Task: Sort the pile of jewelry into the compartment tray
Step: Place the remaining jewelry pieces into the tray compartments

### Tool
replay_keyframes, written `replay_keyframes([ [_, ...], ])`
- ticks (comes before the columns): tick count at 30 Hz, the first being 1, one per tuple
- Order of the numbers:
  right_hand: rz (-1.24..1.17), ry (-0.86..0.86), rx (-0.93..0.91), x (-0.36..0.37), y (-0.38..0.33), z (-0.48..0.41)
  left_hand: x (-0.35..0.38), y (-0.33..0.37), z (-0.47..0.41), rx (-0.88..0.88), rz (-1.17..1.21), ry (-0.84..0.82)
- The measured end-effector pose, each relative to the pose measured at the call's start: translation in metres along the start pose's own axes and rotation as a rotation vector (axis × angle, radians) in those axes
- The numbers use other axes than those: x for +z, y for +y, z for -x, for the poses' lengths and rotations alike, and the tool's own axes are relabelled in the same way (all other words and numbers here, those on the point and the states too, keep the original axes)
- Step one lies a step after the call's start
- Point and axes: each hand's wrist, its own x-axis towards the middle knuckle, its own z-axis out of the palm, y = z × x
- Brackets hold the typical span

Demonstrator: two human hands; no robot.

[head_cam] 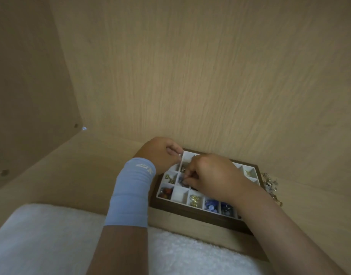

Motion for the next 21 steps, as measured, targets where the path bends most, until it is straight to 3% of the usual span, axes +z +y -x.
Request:
replay_keyframes([
  [4, -0.043, -0.035, 0.05, 0.0, -0.001, -0.002, 0.008, 0.007, -0.002, 0.027, 0.01, 0.005],
  [8, -0.232, -0.006, 0.156, -0.02, 0.012, 0.01, 0.017, 0.017, -0.001, 0.076, 0.013, 0.011],
  [16, -0.281, 0.11, 0.439, -0.05, 0.099, 0.075, 0.061, 0.054, 0.006, 0.188, -0.07, -0.067],
  [21, -0.247, -0.018, 0.52, -0.048, 0.132, 0.112, 0.114, 0.076, 0.016, 0.349, -0.128, -0.124],
])
